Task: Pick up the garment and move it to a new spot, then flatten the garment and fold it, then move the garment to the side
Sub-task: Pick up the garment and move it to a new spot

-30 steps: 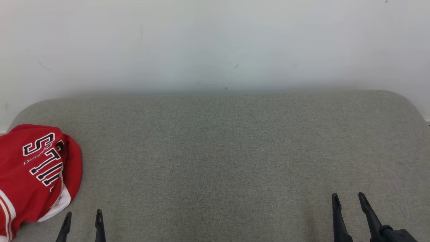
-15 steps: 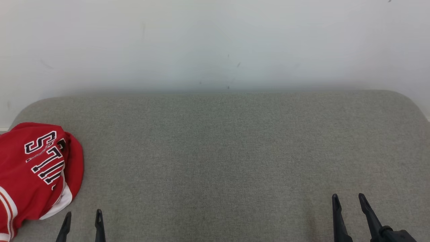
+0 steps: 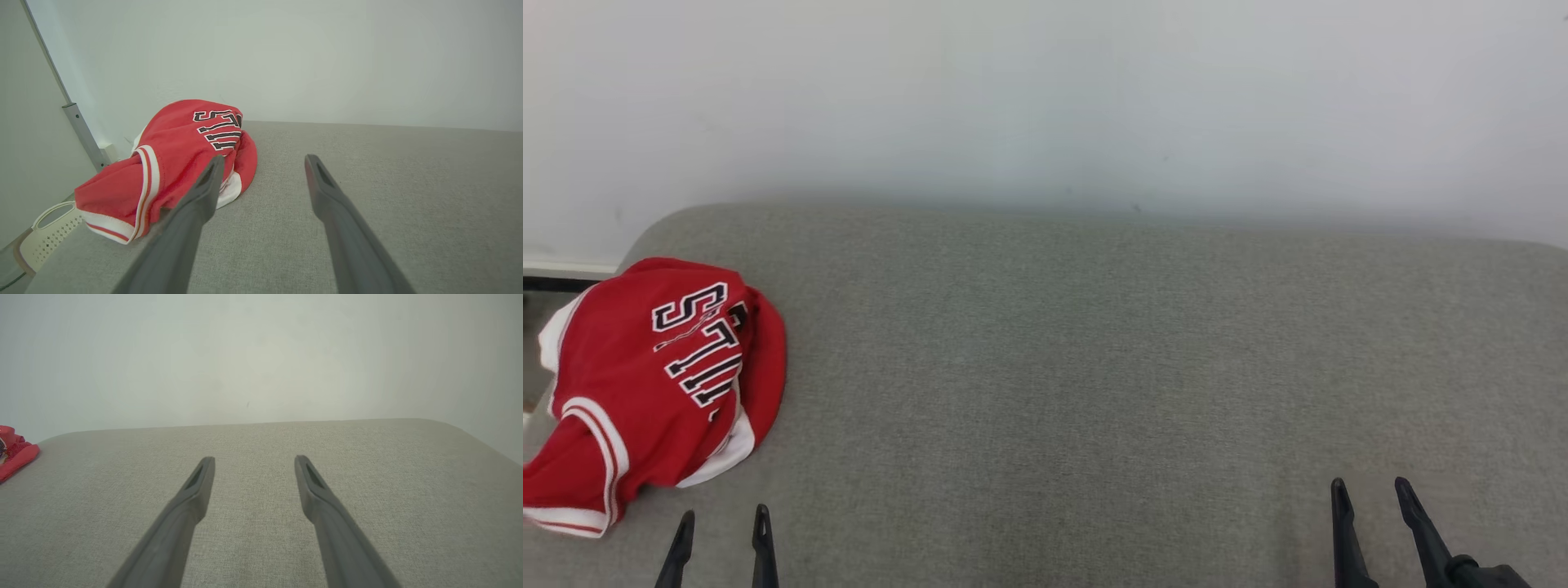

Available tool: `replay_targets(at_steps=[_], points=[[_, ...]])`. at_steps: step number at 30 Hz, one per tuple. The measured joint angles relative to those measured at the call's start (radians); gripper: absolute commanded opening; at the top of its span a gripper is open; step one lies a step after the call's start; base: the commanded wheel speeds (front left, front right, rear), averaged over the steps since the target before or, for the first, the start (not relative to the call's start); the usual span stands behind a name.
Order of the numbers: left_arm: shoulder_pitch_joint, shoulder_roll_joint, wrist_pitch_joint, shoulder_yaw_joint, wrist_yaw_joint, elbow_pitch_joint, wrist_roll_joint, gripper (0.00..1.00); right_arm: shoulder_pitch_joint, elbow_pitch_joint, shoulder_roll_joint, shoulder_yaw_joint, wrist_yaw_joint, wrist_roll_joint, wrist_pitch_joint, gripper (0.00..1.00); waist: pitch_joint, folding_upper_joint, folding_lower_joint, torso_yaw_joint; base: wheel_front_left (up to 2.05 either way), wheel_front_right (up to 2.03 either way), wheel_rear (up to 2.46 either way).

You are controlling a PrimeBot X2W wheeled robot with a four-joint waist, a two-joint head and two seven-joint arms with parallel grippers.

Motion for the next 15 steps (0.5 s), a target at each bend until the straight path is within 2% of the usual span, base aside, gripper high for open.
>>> replay_targets(at_steps=[15], points=[[-0.001,0.000,0.000,0.021,0.008,-0.001,0.007,1.00,-0.016,0.000,0.000,0.016,0.000,-0.009,0.000,1.00,0.011,0.0000,0.0000,0.181,0.00,0.00,0.00]])
